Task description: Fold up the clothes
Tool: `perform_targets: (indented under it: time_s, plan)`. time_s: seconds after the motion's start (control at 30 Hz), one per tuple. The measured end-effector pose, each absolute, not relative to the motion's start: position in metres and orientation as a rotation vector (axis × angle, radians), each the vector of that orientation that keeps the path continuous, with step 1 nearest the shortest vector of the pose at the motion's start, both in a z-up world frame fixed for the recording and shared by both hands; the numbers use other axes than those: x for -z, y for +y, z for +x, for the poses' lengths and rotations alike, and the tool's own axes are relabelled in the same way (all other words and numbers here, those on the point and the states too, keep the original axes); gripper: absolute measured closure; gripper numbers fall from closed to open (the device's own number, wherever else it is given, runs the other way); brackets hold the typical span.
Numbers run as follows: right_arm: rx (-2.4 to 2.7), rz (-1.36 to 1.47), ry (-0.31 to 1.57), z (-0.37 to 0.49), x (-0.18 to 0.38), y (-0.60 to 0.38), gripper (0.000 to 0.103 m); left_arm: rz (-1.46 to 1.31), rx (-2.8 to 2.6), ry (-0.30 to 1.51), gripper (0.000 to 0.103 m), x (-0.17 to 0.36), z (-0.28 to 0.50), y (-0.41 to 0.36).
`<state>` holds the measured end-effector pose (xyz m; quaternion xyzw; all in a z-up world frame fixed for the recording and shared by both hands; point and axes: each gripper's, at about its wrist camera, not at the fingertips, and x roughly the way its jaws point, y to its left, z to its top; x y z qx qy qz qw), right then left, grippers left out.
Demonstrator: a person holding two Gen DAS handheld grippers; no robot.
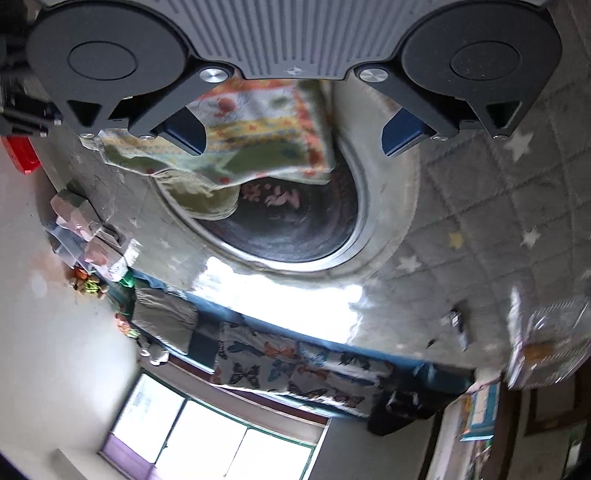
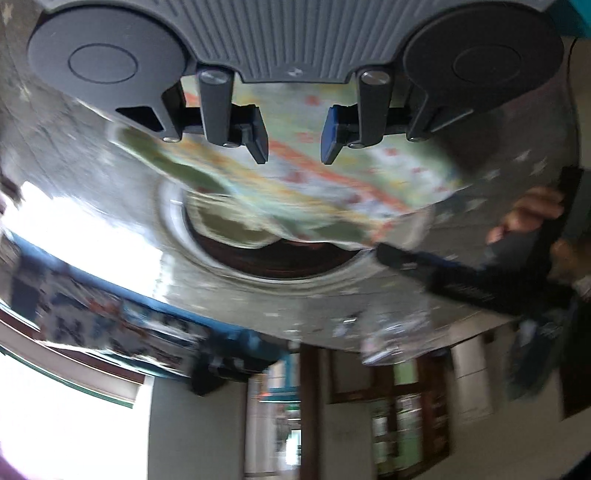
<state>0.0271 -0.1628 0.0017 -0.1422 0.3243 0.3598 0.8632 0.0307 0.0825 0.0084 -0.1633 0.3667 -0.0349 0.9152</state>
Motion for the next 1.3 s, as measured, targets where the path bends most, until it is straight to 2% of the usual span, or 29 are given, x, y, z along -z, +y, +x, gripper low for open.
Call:
perform_targets:
  time_s: [0.23, 0.63, 0.77, 0.87, 1.3]
  plan:
    - [-0.915, -0.443, 0.635, -0.009, 0.003, -0.105, 0.063, -0.368, 0.017, 0.781, 0.0, -0.001, 0.01, 0.098]
    - [-0.962, -0.63, 0.59, -0.032, 0.026, -0.04, 0.064, -0.535, 0.03, 0.783, 0.0, 0.003, -0.008, 0.121]
    - [-0.937, -0.595, 0.606, -0.027, 0.024, -0.04, 0.083, -0.604, 0.056, 0.795, 0.0, 0.005, -0.006, 0.121]
    - [-0.938, -0.53, 0.617, -0.023, 0.017, -0.048, 0.09, -0.64, 0.07, 0.798, 0.0, 0.005, -0.003, 0.118]
    - [-0.932, -0.293, 0.606, -0.011, -0.02, -0.098, 0.093, -0.846, 0.086, 0.851, 0.0, 0.015, 0.014, 0.106]
